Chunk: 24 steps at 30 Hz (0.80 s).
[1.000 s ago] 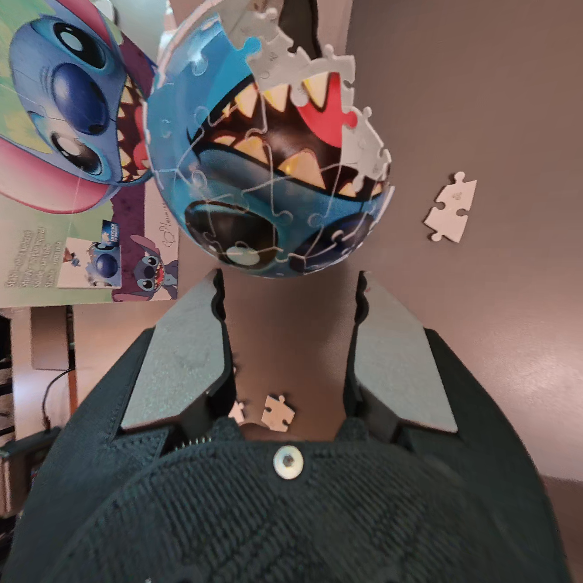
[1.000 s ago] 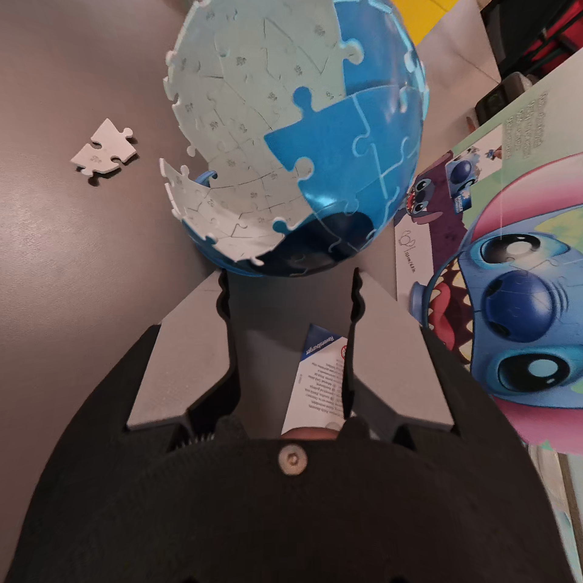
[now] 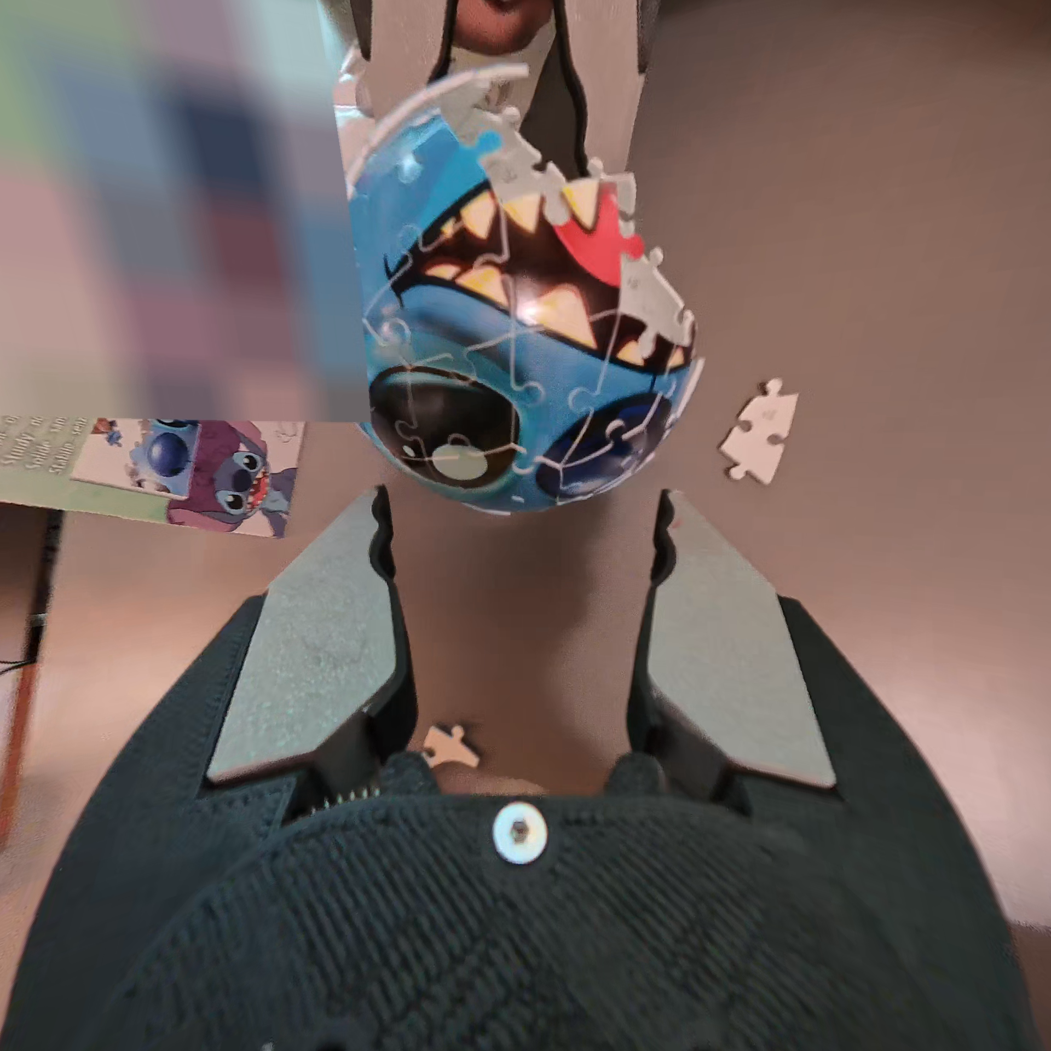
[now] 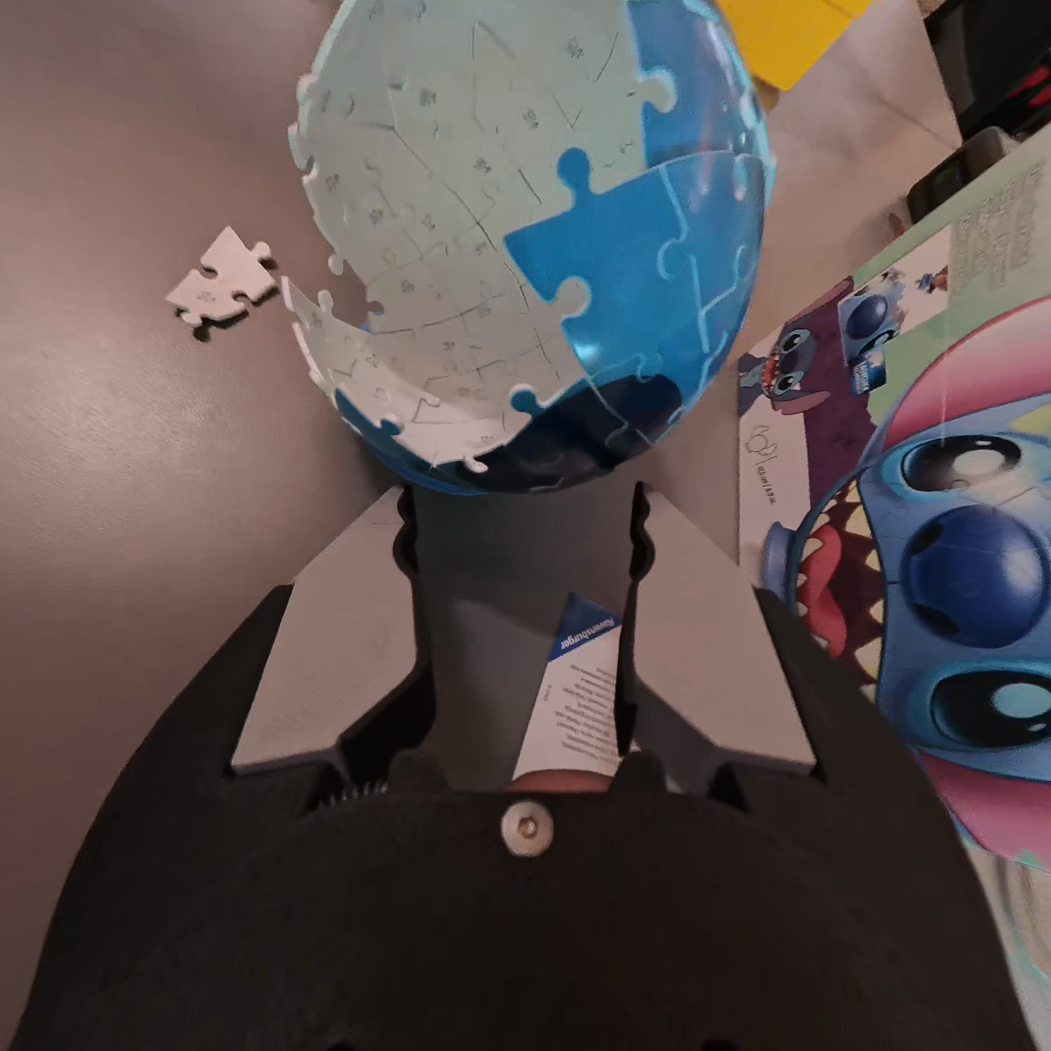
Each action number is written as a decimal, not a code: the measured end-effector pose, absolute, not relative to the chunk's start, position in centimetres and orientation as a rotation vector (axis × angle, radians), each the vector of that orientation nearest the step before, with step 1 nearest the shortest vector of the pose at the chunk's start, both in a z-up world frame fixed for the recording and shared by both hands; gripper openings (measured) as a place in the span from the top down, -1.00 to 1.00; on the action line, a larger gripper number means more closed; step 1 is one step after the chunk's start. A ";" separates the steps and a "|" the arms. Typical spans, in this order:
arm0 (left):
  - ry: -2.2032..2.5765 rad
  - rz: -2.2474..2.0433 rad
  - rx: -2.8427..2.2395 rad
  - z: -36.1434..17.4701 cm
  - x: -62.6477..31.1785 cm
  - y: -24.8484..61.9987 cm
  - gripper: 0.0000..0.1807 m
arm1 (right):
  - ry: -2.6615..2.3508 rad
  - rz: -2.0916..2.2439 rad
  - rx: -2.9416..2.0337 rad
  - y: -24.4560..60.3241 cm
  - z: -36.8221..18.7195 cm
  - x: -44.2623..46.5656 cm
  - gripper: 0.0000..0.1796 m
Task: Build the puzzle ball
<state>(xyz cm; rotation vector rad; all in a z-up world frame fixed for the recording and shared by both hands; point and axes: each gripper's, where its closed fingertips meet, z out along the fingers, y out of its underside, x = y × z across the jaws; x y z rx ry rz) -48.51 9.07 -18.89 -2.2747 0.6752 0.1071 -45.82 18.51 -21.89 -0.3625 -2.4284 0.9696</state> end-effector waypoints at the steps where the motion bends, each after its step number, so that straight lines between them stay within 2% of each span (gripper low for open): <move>1: 0.651 0.060 -2.285 -18.9 -48.4 9.1 -0.01 | -2.441 1.006 -0.374 18.4 -21.7 -45.7 0.17; 5: 0.636 0.005 -2.341 -19.7 -48.6 9.3 -0.04 | -2.493 1.126 -0.406 17.8 -21.6 -45.5 0.15; 12: 0.671 -0.015 -2.375 -20.3 -47.9 10.0 -0.12 | -2.563 1.082 -0.371 17.2 -23.3 -45.9 0.12; 16: 0.657 0.061 -2.368 -20.3 -48.6 10.2 -0.01 | -2.531 1.059 -0.354 17.3 -23.0 -46.1 0.13; 24: 0.696 0.351 -2.303 -20.4 -49.9 10.4 -0.01 | -2.386 0.954 -0.293 17.8 -21.3 -47.0 0.13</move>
